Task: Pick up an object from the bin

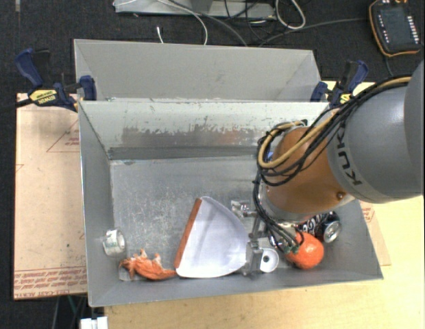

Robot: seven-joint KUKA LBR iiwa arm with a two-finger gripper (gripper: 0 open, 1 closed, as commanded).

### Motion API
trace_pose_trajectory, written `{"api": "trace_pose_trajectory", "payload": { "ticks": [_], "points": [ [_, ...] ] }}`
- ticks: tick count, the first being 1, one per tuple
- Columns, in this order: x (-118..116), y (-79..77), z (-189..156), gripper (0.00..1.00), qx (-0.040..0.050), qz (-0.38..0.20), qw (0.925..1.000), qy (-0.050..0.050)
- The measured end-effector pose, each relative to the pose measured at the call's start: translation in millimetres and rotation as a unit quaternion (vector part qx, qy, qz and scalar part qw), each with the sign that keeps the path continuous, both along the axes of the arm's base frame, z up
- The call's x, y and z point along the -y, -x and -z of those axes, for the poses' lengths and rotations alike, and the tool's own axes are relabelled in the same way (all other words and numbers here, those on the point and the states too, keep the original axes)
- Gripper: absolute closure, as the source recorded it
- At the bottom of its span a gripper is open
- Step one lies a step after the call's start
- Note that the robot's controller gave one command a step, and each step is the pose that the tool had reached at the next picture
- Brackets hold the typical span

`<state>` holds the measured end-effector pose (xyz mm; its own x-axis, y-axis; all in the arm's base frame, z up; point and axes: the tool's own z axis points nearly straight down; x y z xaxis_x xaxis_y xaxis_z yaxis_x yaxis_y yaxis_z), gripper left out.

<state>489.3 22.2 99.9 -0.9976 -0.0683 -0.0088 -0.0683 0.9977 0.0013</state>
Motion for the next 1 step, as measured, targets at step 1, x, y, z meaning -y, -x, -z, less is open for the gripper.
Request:
{"api": "trace_pose_trajectory", "payload": {
  "ticks": [1],
  "points": [
    [-0.1,-5.2,23.8,0.00,0.0261,-0.183,0.9827,0.003]
  ]
}}
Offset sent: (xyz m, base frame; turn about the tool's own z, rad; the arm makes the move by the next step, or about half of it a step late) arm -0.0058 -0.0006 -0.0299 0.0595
